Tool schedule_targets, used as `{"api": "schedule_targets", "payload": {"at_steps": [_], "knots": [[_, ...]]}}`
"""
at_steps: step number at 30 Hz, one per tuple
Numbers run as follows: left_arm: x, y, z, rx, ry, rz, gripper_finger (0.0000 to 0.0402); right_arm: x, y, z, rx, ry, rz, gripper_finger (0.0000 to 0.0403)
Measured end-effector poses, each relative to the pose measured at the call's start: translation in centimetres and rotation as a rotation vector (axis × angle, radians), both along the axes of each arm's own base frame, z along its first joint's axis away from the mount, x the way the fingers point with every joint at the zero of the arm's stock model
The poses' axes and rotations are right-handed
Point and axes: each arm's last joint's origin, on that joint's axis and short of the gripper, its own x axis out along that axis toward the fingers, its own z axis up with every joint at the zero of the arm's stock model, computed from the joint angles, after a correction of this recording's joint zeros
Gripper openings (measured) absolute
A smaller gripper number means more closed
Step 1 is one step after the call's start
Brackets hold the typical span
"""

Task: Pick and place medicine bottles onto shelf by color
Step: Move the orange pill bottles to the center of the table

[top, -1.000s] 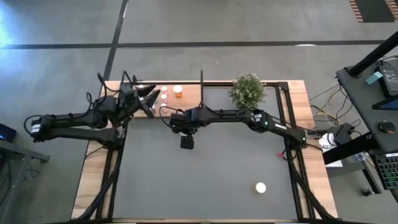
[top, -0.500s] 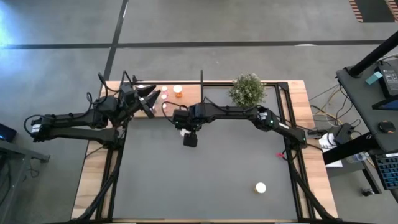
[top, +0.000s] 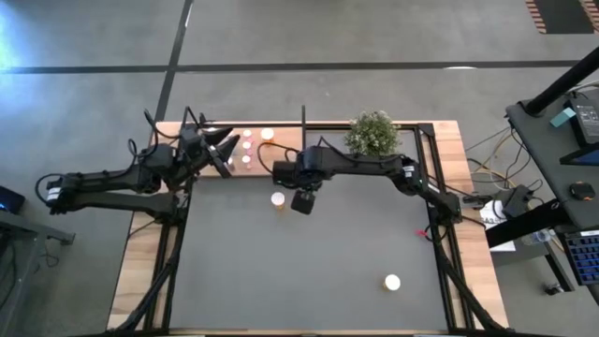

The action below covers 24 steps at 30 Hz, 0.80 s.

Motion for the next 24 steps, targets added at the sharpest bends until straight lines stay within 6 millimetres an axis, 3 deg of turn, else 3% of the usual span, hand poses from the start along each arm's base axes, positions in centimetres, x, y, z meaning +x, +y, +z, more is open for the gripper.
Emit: {"api": "schedule_targets", "payload": {"at_steps": [3, 9, 14, 17, 24], "knots": [[-0.4, 0.0, 0.2, 0.045, 0.018, 0.008, 0.0154, -1.1, 0.7, -0.3, -0.023, 0.097, -0.040, 0.0236], [-1.0, -0.1, 0.6, 0.044, -0.019, 0.008, 0.0154, -3.9, 5.2, -1.2, 0.013, 0.151, -0.039, 0.0230], [-1.2, -0.1, 0.7, 0.045, -0.027, 0.007, 0.0154, -8.5, 7.8, -0.4, -0.034, 0.095, -0.145, 0.0230], [-1.1, -0.1, 0.7, 0.013, -0.050, 0.001, 0.0154, -11.8, 10.4, -0.5, -0.016, 0.056, -0.201, 0.0229], [-0.6, -0.1, 0.4, -0.154, -0.160, -0.032, 0.0154, -18.8, 16.2, -1.3, 0.146, -0.032, -0.429, 0.0228]]}}
